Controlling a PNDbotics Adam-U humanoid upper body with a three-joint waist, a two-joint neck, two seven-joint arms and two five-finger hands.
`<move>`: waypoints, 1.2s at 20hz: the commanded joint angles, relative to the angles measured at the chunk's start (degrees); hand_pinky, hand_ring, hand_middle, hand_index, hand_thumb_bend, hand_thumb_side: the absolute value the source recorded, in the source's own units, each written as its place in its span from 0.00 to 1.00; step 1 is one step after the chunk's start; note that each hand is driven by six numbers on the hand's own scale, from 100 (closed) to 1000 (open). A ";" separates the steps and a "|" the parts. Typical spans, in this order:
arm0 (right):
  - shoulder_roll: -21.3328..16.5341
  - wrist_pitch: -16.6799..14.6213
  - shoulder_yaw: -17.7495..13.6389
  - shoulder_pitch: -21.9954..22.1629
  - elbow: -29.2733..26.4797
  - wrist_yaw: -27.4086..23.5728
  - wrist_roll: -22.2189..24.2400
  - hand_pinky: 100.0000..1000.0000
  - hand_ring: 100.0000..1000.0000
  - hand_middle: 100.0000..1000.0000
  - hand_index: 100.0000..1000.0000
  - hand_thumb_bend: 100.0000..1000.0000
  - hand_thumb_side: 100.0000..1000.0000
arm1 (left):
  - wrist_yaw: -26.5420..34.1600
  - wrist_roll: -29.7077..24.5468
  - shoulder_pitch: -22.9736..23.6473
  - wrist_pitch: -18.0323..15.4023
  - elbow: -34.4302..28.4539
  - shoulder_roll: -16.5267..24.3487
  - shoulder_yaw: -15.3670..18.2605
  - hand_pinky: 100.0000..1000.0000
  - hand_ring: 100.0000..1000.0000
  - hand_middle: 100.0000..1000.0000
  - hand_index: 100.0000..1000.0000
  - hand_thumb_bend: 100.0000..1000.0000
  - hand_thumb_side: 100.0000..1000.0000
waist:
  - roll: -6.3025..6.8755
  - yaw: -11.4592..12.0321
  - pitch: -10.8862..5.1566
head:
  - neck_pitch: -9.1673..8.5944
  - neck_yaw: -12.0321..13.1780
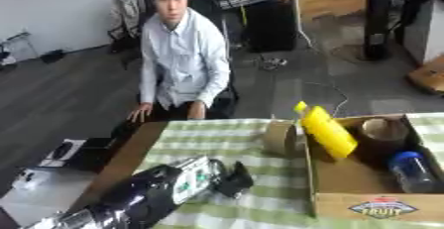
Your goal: Pick up objects on the table and place them in the box.
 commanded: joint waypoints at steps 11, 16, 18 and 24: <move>-0.86 -2.95 -0.37 -0.46 -0.89 -0.12 -3.04 0.87 0.97 0.80 0.84 0.00 1.00 | -0.30 -5.37 -1.31 6.59 0.78 1.22 0.88 0.75 0.63 0.44 0.65 0.00 0.73 | -0.63 0.09 -0.73 | -0.02 0.19; -1.01 -2.96 -0.41 -0.51 -0.89 -0.24 -3.05 0.87 0.97 0.80 0.84 0.00 1.00 | -0.60 -5.17 -1.36 6.70 0.71 1.30 0.94 0.69 0.56 0.38 0.59 0.00 0.69 | -0.57 0.16 -0.79 | 0.02 0.12; -1.02 -2.95 -0.43 -0.52 -0.89 -0.25 -3.07 0.87 0.97 0.80 0.84 0.00 1.00 | -0.78 -4.97 -1.38 6.65 0.76 1.34 0.99 0.67 0.54 0.35 0.56 0.00 0.67 | -0.56 0.20 -0.78 | 0.00 0.08; -0.95 -2.85 -0.45 -0.52 -0.89 -0.19 -3.11 0.87 0.97 0.80 0.84 0.00 1.00 | -0.86 -3.44 -1.15 6.33 -0.05 1.70 1.53 0.63 0.50 0.30 0.51 0.00 0.61 | -0.61 0.27 -0.74 | 0.01 0.01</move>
